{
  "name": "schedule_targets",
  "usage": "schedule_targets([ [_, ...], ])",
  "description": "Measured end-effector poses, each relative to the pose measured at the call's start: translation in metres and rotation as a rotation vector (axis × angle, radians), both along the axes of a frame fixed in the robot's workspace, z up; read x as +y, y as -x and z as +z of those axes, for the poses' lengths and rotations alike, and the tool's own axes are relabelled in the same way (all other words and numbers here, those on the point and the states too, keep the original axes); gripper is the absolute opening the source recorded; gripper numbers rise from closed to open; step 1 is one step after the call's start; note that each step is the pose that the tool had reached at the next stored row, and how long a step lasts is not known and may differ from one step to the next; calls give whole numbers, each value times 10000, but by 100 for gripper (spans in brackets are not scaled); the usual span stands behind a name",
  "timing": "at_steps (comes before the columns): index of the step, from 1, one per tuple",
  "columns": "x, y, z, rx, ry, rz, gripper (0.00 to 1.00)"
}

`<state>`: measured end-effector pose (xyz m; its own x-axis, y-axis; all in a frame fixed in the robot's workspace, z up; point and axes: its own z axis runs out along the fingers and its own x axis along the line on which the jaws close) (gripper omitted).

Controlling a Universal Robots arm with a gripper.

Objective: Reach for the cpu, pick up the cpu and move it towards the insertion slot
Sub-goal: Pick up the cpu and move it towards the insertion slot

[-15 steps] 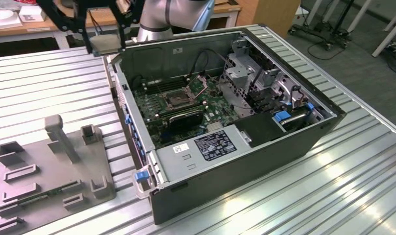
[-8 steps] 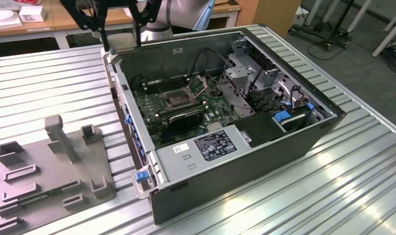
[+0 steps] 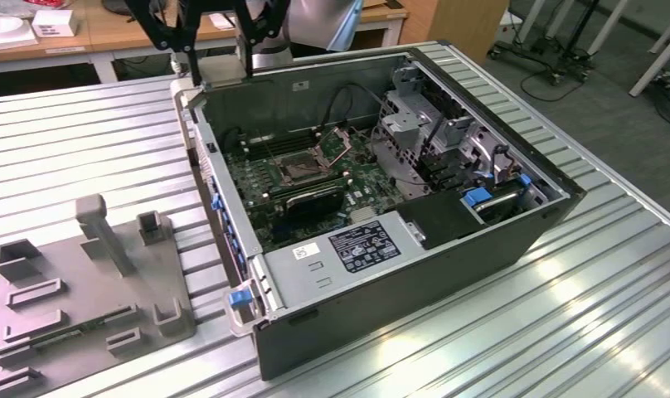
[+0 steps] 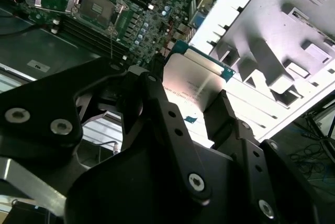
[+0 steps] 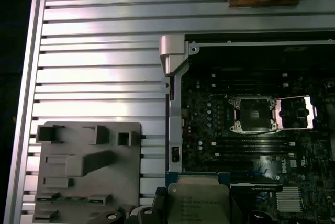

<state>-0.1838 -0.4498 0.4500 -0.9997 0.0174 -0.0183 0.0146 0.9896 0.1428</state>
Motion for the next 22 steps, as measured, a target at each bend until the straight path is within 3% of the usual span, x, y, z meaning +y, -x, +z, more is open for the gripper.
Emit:
schedule_targets([
  [13,0,-217,-9,0,0,0,55],
  [22,0,-324,-15,0,1,0,55],
])
